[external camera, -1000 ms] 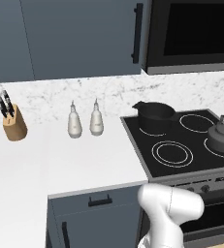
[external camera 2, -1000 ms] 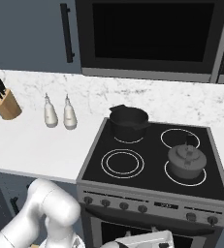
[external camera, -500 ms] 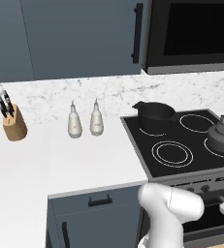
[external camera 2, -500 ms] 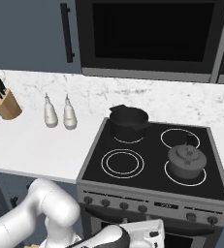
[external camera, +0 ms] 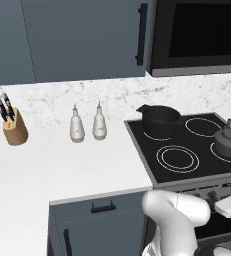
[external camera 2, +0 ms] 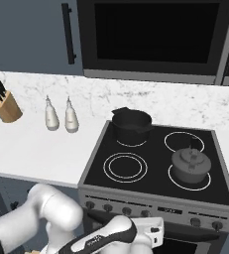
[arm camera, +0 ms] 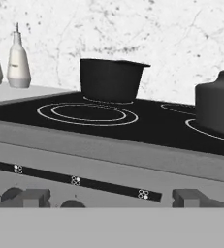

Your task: Pick the kettle from the counter and place it on a stove burner. Then turn the burner on.

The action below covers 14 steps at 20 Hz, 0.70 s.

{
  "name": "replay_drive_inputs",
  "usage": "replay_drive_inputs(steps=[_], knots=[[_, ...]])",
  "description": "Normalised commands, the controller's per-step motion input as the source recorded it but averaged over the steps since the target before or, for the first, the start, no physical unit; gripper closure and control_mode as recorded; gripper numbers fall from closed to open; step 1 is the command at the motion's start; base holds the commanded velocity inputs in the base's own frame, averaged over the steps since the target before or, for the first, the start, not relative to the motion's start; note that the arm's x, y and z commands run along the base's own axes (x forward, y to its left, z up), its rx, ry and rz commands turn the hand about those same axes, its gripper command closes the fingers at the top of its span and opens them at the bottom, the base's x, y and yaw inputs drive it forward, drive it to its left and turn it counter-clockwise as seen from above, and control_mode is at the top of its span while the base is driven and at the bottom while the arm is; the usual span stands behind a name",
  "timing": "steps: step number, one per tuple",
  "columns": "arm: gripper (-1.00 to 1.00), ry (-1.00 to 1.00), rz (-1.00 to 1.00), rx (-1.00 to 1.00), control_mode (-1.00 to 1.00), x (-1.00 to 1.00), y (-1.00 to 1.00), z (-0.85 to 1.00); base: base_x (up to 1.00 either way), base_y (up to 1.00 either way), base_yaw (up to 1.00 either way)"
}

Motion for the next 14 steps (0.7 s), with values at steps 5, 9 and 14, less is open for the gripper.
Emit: replay_drive_inputs(steps=[5, 9, 14], knots=[[-1.0, -0.03, 0.0, 0.04, -1.0, 0.25, 0.0, -0.33, 0.0, 0.0, 0.0], [-1.0, -0.05, 0.0, 0.07, -1.0, 0.01, -0.06, -0.46, 0.0, 0.0, 0.0], [-1.0, -0.07, 0.0, 0.05, -1.0, 0.05, -0.14, -0.31, 0.0, 0.0, 0.0]])
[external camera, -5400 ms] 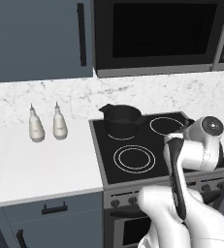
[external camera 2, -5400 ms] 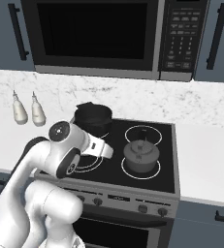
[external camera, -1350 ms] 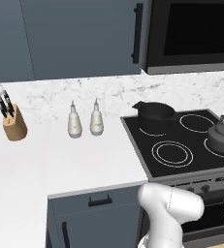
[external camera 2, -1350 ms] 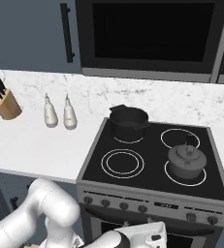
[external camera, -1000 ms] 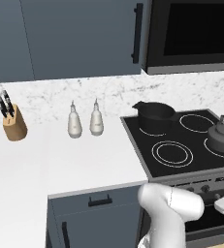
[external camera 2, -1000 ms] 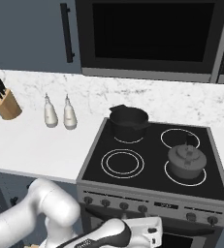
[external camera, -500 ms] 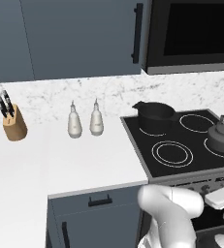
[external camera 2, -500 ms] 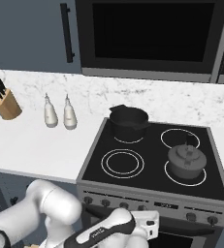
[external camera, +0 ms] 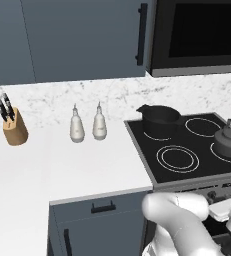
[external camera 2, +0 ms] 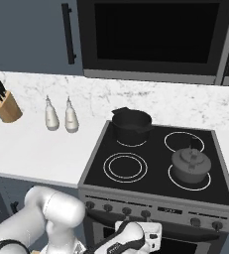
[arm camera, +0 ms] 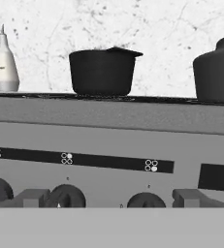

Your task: Pick the kettle from the counter and place it on a stove burner. Then turn the burner on.

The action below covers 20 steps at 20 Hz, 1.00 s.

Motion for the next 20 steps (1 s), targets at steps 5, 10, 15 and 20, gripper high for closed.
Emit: replay_drive_inputs(steps=[5, 10, 15, 20], knots=[[-1.0, -0.06, 0.0, 0.02, -1.0, 0.21, -0.18, -0.2, 0.0, 0.0, 0.0], [-1.0, -0.06, 0.0, 0.0, -1.0, 0.15, -0.04, -0.16, 0.0, 0.0, 0.0], [-1.0, -0.07, 0.0, 0.0, -1.0, 0.15, 0.0, -0.06, 0.0, 0.0, 0.0], [-1.0, -0.01, 0.0, 0.0, -1.0, 0.22, -0.05, -0.08, 0.0, 0.0, 0.0]])
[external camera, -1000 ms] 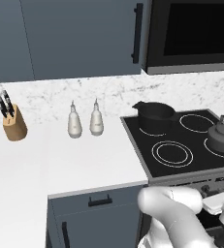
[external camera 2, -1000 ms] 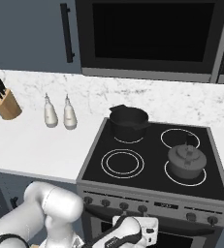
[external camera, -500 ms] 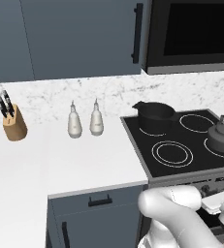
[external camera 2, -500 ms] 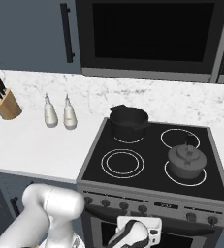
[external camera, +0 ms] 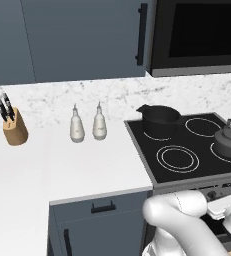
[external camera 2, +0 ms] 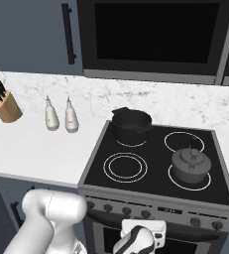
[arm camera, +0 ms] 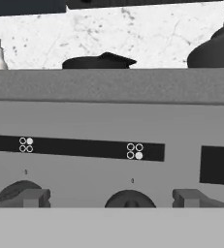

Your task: Pick the kettle from the counter and place it on a stove burner. Then turn the burner on.

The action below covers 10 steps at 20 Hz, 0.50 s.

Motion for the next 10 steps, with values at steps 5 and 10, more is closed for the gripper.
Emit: replay_drive_inputs(steps=[5, 10], knots=[[-1.0, 0.0, 0.0, 0.0, -1.0, 0.13, -0.01, -0.1, 0.0, 0.0, 0.0], [-1.0, 0.0, 0.0, 0.0, -1.0, 0.06, -0.05, -0.19, 0.0, 0.0, 0.0]])
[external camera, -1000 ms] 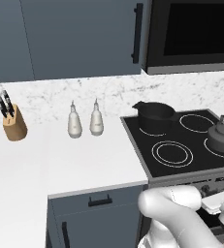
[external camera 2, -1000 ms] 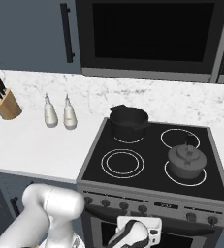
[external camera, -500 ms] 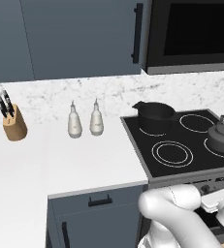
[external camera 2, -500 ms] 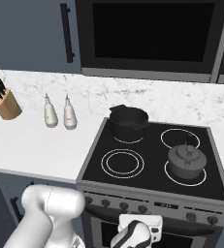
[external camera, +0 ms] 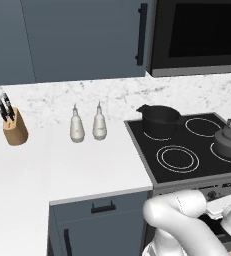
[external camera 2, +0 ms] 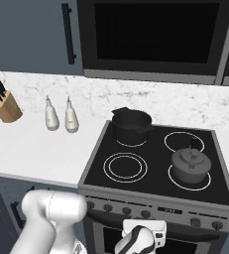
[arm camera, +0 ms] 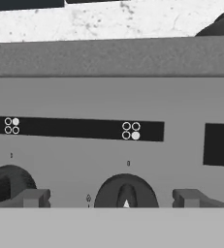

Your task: Pick the kettle from the counter and place it on a stove burner. Then turn the burner on.

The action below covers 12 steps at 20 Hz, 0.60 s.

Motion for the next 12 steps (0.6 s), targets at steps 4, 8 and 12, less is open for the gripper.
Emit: replay_drive_inputs(steps=[4, 8, 12], knots=[[-1.0, 0.0, 0.0, 0.0, -1.0, 0.12, -0.26, -0.08, 0.0, 0.0, 0.0], [-1.0, 0.0, 0.0, 0.0, -1.0, 0.14, -0.22, -0.08, 0.0, 0.0, 0.0], [-1.0, 0.0, 0.0, 0.0, -1.0, 0.03, -0.03, 0.0, 0.0, 0.0, 0.0]])
